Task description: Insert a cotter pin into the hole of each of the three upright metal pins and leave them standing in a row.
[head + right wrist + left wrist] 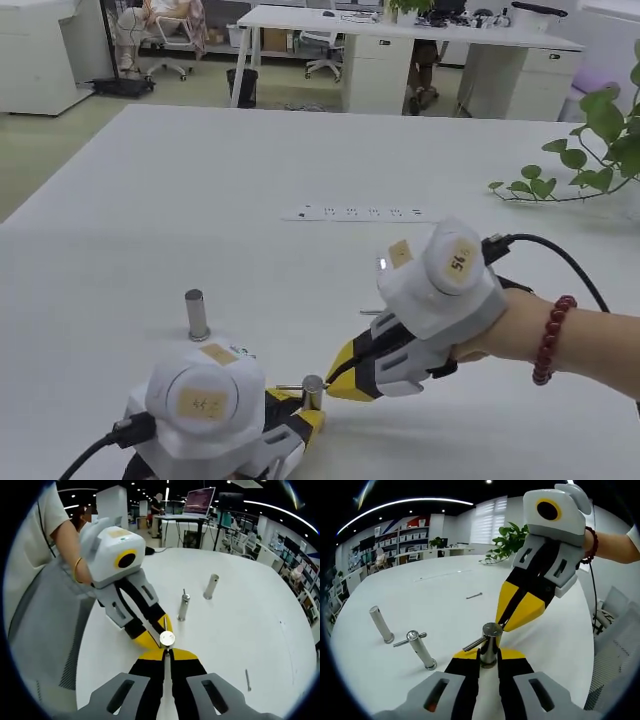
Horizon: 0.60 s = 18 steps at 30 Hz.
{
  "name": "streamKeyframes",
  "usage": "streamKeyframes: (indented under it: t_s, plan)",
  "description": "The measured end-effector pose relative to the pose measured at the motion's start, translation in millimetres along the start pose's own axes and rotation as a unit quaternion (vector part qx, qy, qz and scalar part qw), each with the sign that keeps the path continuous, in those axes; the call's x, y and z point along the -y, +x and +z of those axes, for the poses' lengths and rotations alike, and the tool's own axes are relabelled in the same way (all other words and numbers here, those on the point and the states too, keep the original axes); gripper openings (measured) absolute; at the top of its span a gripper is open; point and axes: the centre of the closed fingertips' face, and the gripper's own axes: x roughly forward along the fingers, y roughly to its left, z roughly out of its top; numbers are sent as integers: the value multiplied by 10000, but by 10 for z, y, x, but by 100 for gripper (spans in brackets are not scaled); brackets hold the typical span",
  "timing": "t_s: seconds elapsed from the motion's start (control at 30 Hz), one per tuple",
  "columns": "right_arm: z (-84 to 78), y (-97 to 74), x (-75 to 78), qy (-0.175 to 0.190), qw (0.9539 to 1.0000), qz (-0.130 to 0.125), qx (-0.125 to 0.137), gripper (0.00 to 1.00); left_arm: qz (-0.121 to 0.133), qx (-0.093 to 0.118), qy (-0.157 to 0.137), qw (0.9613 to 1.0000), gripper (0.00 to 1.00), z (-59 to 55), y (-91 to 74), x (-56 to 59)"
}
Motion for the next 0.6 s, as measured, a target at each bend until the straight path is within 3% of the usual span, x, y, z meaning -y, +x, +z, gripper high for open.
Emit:
streamKeyframes:
  t_s: [0.4, 0.6]
  plan:
    - [1, 1, 11, 175, 9998, -40, 72, 5, -10, -3, 62, 10000, 11, 6, 5, -2]
    - [24, 15, 13, 359, 9992, -73, 166, 17, 0, 5, 77, 10000, 11, 9, 12, 3]
